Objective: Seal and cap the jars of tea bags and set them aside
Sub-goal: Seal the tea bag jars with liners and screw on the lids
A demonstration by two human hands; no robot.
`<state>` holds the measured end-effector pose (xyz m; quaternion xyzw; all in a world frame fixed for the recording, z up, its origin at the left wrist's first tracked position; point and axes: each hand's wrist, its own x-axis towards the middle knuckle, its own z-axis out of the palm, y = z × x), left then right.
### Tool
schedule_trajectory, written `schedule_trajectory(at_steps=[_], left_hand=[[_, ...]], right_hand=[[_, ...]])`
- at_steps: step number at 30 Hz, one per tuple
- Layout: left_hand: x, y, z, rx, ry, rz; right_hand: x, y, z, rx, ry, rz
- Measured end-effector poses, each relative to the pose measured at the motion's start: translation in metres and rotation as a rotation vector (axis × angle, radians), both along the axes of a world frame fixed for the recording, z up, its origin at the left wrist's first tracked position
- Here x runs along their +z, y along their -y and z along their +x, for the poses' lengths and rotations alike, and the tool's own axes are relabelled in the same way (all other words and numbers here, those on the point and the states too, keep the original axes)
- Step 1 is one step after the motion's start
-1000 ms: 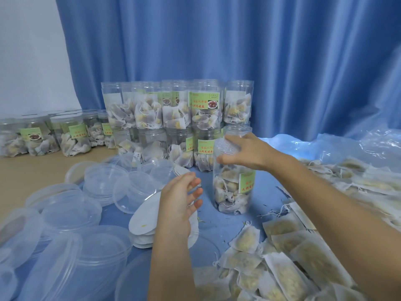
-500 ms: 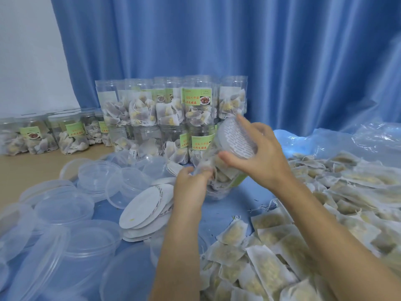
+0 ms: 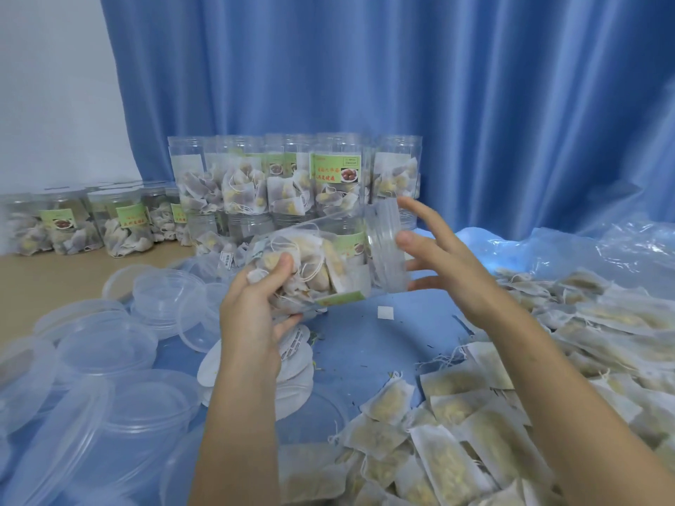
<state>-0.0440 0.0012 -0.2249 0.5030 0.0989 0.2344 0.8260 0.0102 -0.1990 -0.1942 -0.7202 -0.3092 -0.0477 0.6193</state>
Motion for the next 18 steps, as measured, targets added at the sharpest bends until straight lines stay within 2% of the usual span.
schedule_trajectory(at_steps=[3,8,11,13,15,18], left_hand=[[-0.002,-0.008,-0.003,-0.007,0.003,0.034],[-0.001,-0.015,-0.007,-0.035,0.013,0.019],[-0.001,-0.017,-0.006,-0.034,0.032,0.013],[-0.001,-0.017,-0.005,-0.039,0.043,0.010],[-0.002,-0.015,-0.003,-0.043,0.042,0.030],[-0.004,-0.012,-0.001,-0.059,0.033,0.022]], right_hand=[[-0.002,0.002,0.001,0.060,0.021,-0.012],[0.001,0.005,-0.007,0.086,0.262,-0.219],[0.001,0.005,-0.007,0.056,0.300,-0.259],[0.001,0.000,-0.007,-0.011,0.230,-0.210],[0.002,-0.004,-0.007,-0.094,0.079,-0.160],[0.003,-0.001,-0.004,-0.151,0.031,-0.285]])
